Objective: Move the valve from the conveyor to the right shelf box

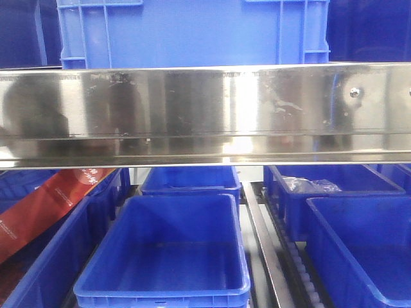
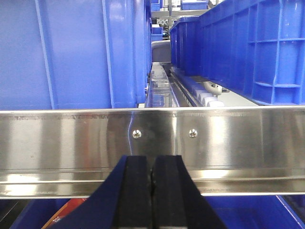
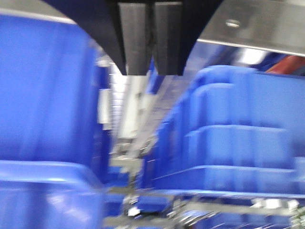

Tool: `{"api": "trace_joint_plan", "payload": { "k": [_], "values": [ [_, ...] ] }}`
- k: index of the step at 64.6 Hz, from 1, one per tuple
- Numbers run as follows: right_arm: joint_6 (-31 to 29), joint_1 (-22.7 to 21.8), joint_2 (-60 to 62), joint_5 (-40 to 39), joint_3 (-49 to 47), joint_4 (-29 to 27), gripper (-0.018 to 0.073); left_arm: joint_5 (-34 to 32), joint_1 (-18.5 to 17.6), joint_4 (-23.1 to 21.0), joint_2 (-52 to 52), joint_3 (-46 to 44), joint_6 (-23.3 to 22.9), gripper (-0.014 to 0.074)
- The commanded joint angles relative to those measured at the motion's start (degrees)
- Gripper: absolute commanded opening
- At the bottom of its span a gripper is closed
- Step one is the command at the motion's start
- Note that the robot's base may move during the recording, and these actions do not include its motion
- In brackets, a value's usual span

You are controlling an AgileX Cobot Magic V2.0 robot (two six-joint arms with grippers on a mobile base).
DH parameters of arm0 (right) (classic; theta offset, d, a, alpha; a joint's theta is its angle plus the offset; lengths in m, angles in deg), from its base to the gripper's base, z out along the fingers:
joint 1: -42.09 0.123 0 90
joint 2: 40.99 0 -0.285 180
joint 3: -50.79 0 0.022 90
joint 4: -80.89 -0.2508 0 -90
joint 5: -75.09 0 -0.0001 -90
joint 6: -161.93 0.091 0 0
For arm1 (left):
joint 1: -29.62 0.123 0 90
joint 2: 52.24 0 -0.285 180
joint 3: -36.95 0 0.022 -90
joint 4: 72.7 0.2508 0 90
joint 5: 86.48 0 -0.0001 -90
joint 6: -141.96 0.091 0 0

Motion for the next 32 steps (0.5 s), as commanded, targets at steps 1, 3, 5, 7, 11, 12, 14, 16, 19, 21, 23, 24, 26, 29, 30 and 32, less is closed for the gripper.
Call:
{"api": "trace_joint_plan", "payload": {
  "k": [1,3,5,7,11,12,14,16,19,21,23,24,26,29,30,32],
  "values": [
    [0.43,-3.89,4.53,0.09,3.63,0.53,-0.0162,-0.92,0.16,0.12,0.34,-0.08,-0.26,-0.0111],
    [0.89,-5.01,6.05,-0.01,5.00,0.53,-0.0162,-0.92,0.16,0.12,0.34,-0.08,-0.26,-0.0111],
    [1.27,-6.31,7.96,-0.01,6.71,0.53,-0.0162,-0.92,0.16,0.12,0.34,-0.08,-0.26,-0.0111],
    [1.47,-7.49,9.79,-0.01,8.09,0.53,-0.0162,-0.92,0.16,0.12,0.34,-0.08,-0.26,-0.0111],
    [2.19,-9.03,12.58,-0.14,11.15,0.53,-0.0162,-0.92,0.16,0.12,0.34,-0.08,-0.26,-0.0111],
    [2.30,-9.33,13.26,-0.14,11.80,0.53,-0.0162,-0.92,0.16,0.12,0.34,-0.08,-0.26,-0.0111],
    [2.40,-9.87,14.91,-0.38,13.09,0.53,-0.0162,-0.92,0.16,0.12,0.34,-0.08,-0.26,-0.0111],
    [2.54,-10.16,16.23,-0.50,14.61,0.53,-0.0162,-0.92,0.16,0.12,0.34,-0.08,-0.26,-0.0111],
    [2.54,-10.29,18.60,-0.50,16.42,0.91,-0.0162,-0.92,0.16,0.12,0.34,-0.08,-0.26,-0.0111],
    [2.54,-10.29,19.94,-0.50,17.35,1.57,-0.0162,-0.92,0.16,0.12,0.34,-0.08,-0.26,-0.0111],
    [2.54,-10.29,21.63,-0.50,17.90,2.03,-0.0162,-0.92,0.16,0.12,0.34,-0.08,-0.26,-0.0111],
    [2.54,-10.29,22.22,-0.50,17.90,2.17,-0.0162,-0.92,0.16,0.12,0.34,-0.08,-0.26,-0.0111],
    [2.54,-10.29,22.22,-0.50,17.90,2.59,-0.0162,-0.92,0.16,0.12,0.34,-0.08,-0.26,-0.0111],
    [2.54,-10.29,22.22,0.41,17.90,3.23,-0.0162,-0.92,0.16,0.12,0.34,-0.08,-0.26,-0.0111],
    [2.54,-10.29,22.22,0.54,17.90,3.69,-0.0162,-0.92,0.16,0.12,0.34,-0.08,-0.26,-0.0111],
    [2.54,-10.29,22.22,0.64,17.90,4.05,-0.0162,-0.92,0.16,0.12,0.34,-0.08,-0.26,-0.0111]
  ]
}}
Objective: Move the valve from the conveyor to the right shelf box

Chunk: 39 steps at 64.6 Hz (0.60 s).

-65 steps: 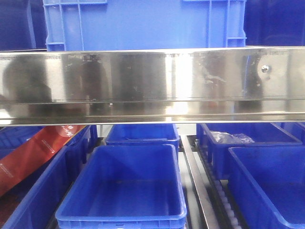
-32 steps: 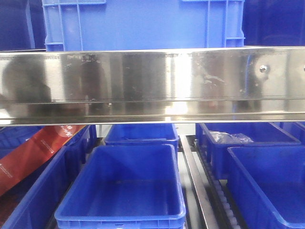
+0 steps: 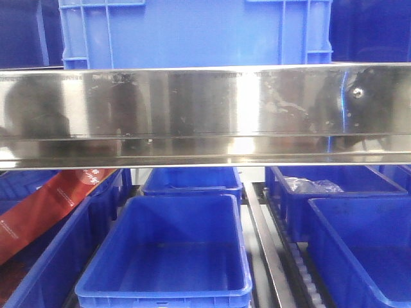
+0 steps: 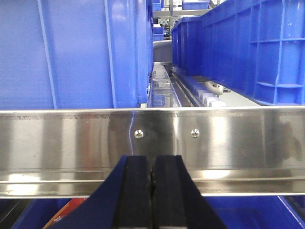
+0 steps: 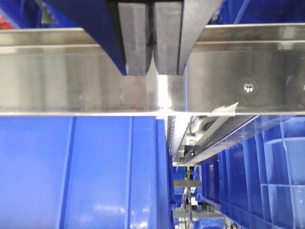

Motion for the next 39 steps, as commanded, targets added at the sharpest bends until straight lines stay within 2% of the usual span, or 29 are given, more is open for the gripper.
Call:
{"api": "trace_joint_plan", "payload": {
  "k": [1,39],
  "values": [
    [0.28,-0.16,0.50,-0.20,0.21,1.75,-0.0162,-0.78,0.16,0.12,0.34,-0.08,-0.26,-0.0111],
    [0.28,-0.16,0.50,-0.03,0.21,1.65,-0.0162,-0.78,0.16,0.12,0.34,-0.08,-0.26,-0.0111]
  ]
}}
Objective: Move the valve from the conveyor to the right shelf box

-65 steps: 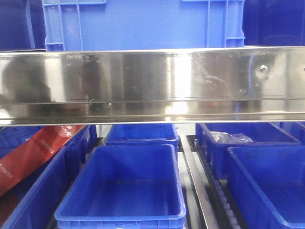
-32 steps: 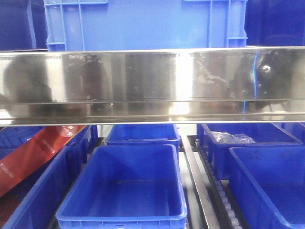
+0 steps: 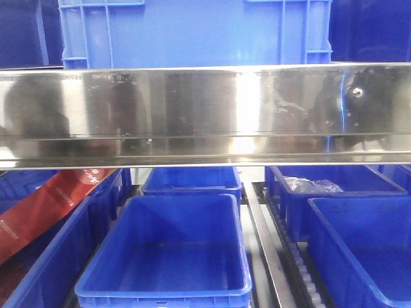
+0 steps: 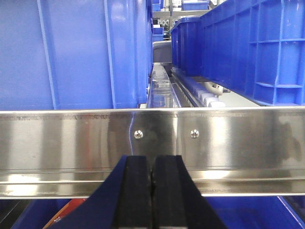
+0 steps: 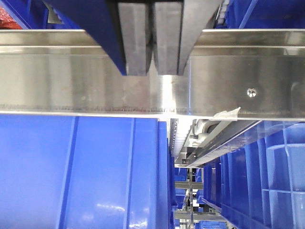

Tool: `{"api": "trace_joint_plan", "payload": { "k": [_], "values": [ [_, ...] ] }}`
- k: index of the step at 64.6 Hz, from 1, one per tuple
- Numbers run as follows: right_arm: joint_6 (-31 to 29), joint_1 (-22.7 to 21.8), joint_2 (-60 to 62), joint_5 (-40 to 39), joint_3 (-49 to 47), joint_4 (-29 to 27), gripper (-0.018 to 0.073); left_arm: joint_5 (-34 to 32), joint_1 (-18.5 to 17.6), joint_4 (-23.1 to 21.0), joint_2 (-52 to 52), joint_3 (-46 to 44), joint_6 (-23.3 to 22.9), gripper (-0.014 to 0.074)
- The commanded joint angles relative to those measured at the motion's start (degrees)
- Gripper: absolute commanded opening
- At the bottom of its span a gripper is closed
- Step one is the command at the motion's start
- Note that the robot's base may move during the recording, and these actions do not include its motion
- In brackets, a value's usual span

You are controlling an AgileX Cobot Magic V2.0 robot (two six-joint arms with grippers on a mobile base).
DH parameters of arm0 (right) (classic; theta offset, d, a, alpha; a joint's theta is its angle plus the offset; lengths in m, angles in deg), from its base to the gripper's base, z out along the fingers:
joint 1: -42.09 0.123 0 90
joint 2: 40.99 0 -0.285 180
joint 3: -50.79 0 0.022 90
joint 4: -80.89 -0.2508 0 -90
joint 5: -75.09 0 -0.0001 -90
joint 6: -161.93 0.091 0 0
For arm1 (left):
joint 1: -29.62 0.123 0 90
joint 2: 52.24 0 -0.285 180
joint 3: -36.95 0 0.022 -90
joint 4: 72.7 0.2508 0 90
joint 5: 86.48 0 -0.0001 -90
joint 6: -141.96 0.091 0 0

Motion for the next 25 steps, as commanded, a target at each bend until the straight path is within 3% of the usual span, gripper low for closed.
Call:
{"api": "trace_joint_plan", "payload": {
  "k": [1,25],
  "values": [
    [0.15,-0.24,0.16,-0.81,0.19,0.58,-0.0162,-0.78,0.16,0.12,0.34,-0.08,-0.26,-0.0111],
    [0.15,-0.24,0.16,-0.81,0.19,0.58,-0.0162,-0.78,0.16,0.12,0.34,-0.08,-0.26,-0.0111]
  ]
}}
